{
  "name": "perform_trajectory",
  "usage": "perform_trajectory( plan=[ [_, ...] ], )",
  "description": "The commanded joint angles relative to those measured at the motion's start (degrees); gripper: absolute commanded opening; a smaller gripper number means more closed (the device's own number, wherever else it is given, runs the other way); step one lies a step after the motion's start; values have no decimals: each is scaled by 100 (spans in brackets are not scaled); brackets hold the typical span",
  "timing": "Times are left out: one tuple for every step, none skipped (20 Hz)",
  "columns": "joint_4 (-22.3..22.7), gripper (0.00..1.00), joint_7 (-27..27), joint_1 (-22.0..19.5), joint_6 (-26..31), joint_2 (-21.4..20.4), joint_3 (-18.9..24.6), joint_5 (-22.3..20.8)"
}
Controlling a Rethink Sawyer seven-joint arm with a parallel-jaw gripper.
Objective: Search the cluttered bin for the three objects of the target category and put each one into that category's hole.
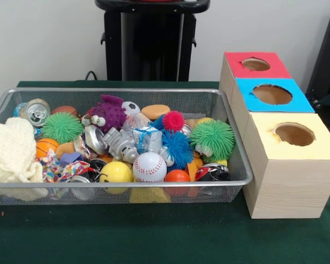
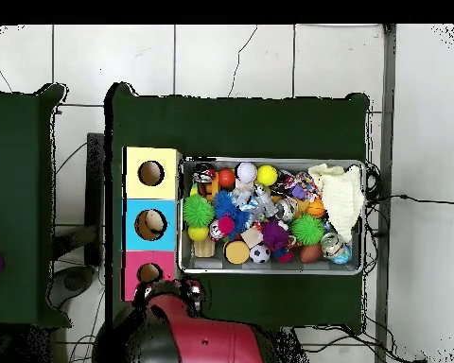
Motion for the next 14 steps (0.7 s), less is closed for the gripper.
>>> perform_trajectory(
  plan=[
    [-358,100,112,-279,331,551,392,-241],
    [-357,100,184,-227,324,584,426,-235],
    [-346,100,166,-241,331,580,450,-211],
    [-347,100,165,-261,268,638,491,-177],
    [-375,100,183,-254,239,689,492,-198],
    [-403,100,202,-246,209,740,492,-219],
    [-437,100,242,-229,179,787,485,-242],
    [-460,100,291,-212,141,843,467,-267],
    [-477,100,321,-200,107,874,459,-270],
    [-471,100,295,-236,26,918,477,-259],
    [-487,100,297,-235,-2,955,478,-270],
    [-455,100,278,-258,-81,962,488,-258],
    [-479,100,298,-251,-118,1005,486,-276],
    [-527,100,356,-228,-146,1068,459,-304]
  ],
)
